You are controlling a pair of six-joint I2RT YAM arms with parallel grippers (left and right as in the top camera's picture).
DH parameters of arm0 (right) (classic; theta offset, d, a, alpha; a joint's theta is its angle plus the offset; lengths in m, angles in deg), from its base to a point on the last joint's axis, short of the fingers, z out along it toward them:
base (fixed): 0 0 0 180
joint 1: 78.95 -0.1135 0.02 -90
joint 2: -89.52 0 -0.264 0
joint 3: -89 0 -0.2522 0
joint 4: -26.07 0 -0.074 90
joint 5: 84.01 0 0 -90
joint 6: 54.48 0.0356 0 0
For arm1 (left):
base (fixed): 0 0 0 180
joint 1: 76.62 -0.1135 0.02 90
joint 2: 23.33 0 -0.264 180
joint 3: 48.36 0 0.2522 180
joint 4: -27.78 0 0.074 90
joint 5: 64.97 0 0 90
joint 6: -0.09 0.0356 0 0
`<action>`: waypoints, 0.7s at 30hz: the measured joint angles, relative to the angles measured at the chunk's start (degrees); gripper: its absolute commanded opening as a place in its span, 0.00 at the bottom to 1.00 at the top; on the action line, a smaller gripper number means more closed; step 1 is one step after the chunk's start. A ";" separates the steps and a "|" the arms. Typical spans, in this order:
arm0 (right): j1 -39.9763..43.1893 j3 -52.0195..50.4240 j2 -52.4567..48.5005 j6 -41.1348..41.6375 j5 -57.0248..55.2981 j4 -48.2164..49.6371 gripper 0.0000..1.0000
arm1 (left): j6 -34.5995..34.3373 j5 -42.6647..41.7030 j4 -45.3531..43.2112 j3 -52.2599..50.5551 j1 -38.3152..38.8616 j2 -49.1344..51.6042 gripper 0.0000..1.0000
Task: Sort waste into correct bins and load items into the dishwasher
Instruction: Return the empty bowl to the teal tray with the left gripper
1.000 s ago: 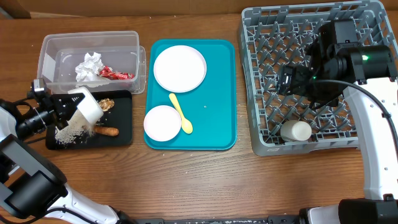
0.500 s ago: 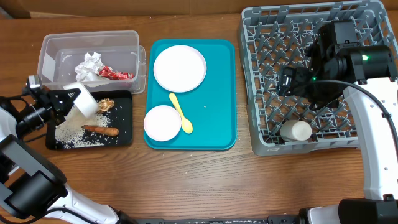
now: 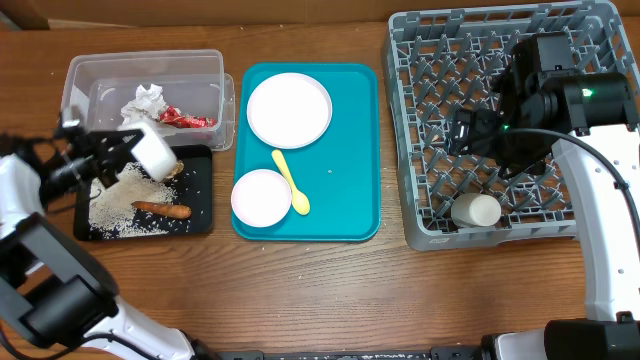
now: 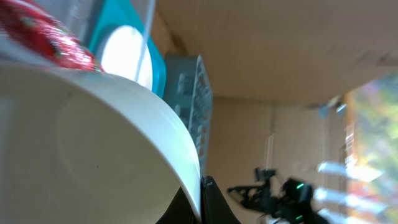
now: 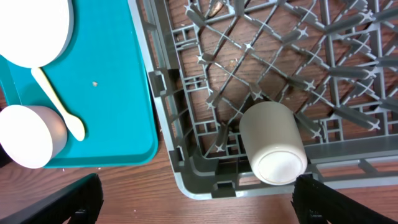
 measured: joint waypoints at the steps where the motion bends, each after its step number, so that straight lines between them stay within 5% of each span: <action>1: 0.00 0.00 0.00 -0.07 -0.02 -0.28 1.00 | 0.04 1.42 -0.02 1.40 2.08 -1.20 0.04; 9: 0.02 0.00 0.00 -1.27 -1.38 -1.11 1.00 | 0.02 9.99 -0.04 8.37 9.51 -9.11 0.04; 12: 0.00 0.00 0.00 -1.27 -1.46 -1.01 1.00 | -0.15 20.50 -2.12 10.10 20.59 -10.36 0.04; 15: 0.02 0.00 0.00 -1.31 -1.49 -1.07 1.00 | -1.07 36.52 -5.07 11.34 41.92 -10.69 0.04; 21: 0.00 0.00 0.00 -1.27 -1.51 -0.96 1.00 | -4.07 66.34 -6.88 11.61 69.99 -5.75 0.04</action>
